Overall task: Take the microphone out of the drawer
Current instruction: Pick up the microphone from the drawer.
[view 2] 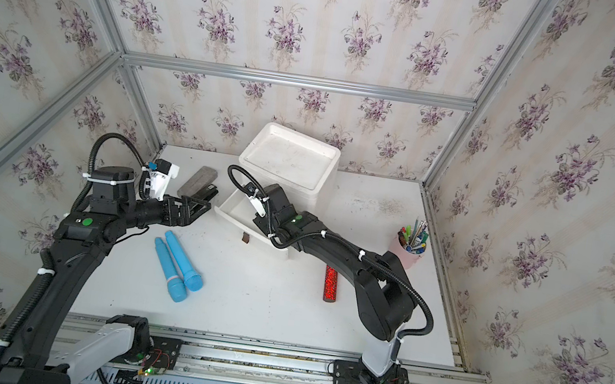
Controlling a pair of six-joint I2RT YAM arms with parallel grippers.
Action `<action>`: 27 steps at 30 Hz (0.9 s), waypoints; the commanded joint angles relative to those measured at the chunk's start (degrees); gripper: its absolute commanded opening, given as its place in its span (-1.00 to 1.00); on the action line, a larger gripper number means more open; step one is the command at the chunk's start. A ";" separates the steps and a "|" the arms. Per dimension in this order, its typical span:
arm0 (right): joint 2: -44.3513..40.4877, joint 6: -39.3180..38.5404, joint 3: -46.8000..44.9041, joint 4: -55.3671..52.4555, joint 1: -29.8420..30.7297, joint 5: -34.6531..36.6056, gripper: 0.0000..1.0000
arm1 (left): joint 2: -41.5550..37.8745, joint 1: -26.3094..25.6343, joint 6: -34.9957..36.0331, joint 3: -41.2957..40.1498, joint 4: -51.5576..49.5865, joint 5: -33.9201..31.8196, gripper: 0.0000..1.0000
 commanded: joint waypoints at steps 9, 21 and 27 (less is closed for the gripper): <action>-1.30 0.11 -0.02 -0.26 -0.13 -2.34 -1.00 | -0.25 -0.06 0.16 0.46 0.85 0.11 0.99; 8.73 8.18 8.89 -8.87 -1.62 -6.26 -0.37 | -0.32 -0.04 0.35 0.37 0.85 0.11 0.99; 11.17 9.36 10.62 -9.58 -1.82 -7.68 -0.07 | -0.35 -0.09 0.24 0.33 0.80 0.17 0.99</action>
